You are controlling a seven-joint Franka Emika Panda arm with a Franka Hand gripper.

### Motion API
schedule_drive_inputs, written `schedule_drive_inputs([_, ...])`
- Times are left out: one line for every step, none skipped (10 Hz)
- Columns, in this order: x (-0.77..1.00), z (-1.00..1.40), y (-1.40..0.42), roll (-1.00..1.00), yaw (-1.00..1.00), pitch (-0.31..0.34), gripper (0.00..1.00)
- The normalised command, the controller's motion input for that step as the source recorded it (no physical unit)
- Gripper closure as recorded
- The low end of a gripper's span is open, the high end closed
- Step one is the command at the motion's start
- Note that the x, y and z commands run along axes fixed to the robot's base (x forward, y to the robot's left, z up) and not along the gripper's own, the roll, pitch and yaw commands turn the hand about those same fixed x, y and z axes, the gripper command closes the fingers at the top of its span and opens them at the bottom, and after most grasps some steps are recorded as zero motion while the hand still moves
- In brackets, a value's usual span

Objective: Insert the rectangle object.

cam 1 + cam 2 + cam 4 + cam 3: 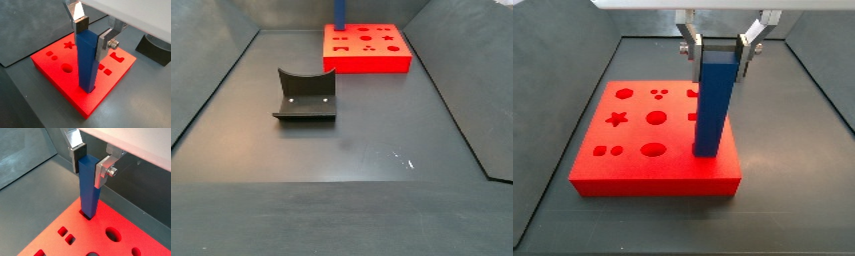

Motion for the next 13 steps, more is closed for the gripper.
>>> schedule_drive_inputs([0.00,-0.08,0.05,0.00,0.00,0.000,1.00])
schedule_drive_inputs([0.00,-0.07,0.05,0.00,0.01,0.000,1.00])
schedule_drive_inputs([0.01,-0.10,0.09,0.00,0.05,0.000,1.00])
schedule_drive_inputs([0.01,-0.09,0.07,0.00,0.01,0.000,1.00])
schedule_drive_inputs([0.00,-0.09,0.07,0.00,0.00,0.000,1.00])
schedule_drive_inputs([0.01,-0.10,0.11,0.00,0.00,0.000,1.00])
schedule_drive_inputs([0.00,-0.05,0.11,0.00,0.00,0.000,1.00])
schedule_drive_inputs([0.00,-0.01,0.09,0.00,0.00,0.000,1.00])
schedule_drive_inputs([0.02,0.00,0.00,0.02,0.00,0.000,1.00])
schedule_drive_inputs([0.01,0.00,0.01,0.03,0.00,0.000,1.00])
schedule_drive_inputs([0.01,0.00,0.00,0.06,0.00,0.000,1.00])
schedule_drive_inputs([0.05,0.00,0.00,0.07,0.00,0.006,1.00])
schedule_drive_inputs([0.05,0.00,0.00,0.05,0.00,0.010,1.00])
